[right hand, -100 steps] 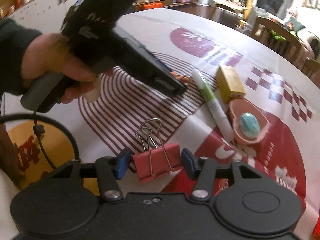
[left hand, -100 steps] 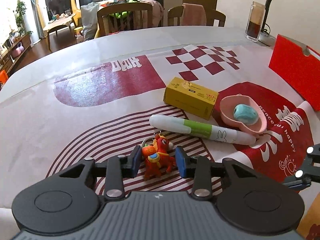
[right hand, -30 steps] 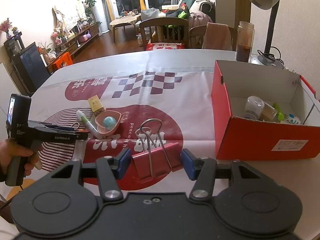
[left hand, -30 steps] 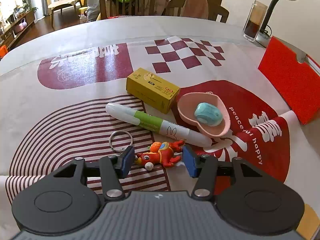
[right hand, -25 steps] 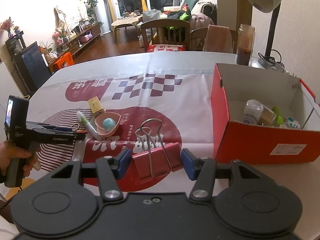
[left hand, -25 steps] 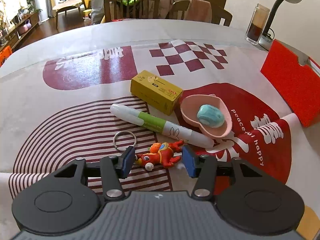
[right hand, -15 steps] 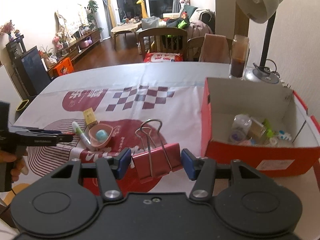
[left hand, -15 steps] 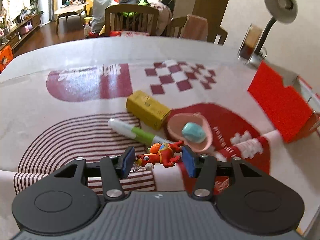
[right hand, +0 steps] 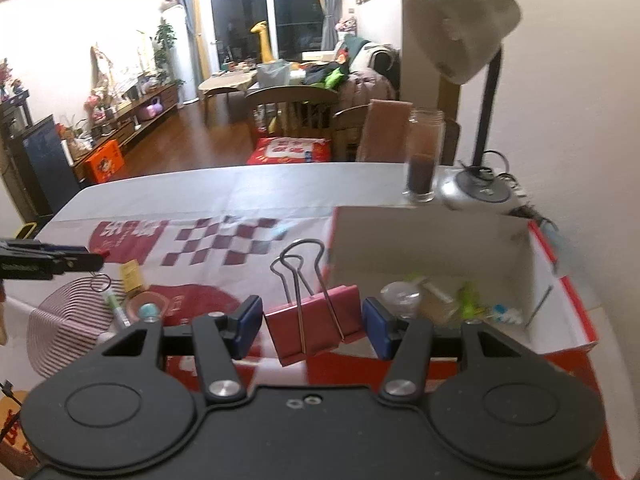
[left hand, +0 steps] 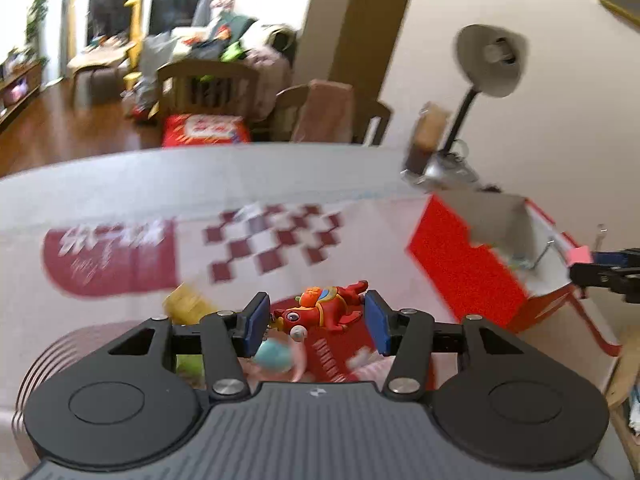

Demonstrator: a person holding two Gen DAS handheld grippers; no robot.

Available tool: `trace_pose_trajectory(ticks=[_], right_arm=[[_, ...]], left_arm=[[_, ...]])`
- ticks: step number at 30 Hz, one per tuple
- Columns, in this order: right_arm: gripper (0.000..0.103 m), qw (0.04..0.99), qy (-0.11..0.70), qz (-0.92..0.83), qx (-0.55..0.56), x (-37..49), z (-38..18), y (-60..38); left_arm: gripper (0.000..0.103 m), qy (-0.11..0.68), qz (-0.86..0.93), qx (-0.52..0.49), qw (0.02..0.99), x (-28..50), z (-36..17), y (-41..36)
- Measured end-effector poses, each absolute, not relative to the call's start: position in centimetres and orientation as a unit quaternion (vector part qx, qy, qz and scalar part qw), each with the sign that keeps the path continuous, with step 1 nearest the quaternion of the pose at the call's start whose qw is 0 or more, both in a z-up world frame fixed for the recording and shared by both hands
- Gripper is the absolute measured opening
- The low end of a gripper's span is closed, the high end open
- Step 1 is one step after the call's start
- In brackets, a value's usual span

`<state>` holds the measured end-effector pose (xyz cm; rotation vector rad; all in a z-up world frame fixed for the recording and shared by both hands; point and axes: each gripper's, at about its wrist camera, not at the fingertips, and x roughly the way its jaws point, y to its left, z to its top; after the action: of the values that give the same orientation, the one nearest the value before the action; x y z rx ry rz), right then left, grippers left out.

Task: Organize rigid objects
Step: 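Lift the horse keychain with left tool while right tool carries the binder clip to the box, then carry the horse keychain with left tool while right tool lowers the clip into the box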

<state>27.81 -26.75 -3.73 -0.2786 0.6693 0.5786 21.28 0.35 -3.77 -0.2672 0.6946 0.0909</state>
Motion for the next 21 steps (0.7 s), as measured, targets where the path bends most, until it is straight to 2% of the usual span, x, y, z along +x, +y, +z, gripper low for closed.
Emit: trace_pose_trajectory(ticks=[8,21], right_arm=[[0.054,0.902,0.327,0.248,-0.134,31.3,-3.8,-30.1],[0.054,0.906,0.344,0.201,-0.14,37.1,-4.8,-35.1]], left_arm=[[0.05,0.325,-0.01,-0.1,0.94,26.4,-1.7,-5.1],[0.05,0.333,-0.089,-0.046,0.938,34.5,-1.3,-14.7]])
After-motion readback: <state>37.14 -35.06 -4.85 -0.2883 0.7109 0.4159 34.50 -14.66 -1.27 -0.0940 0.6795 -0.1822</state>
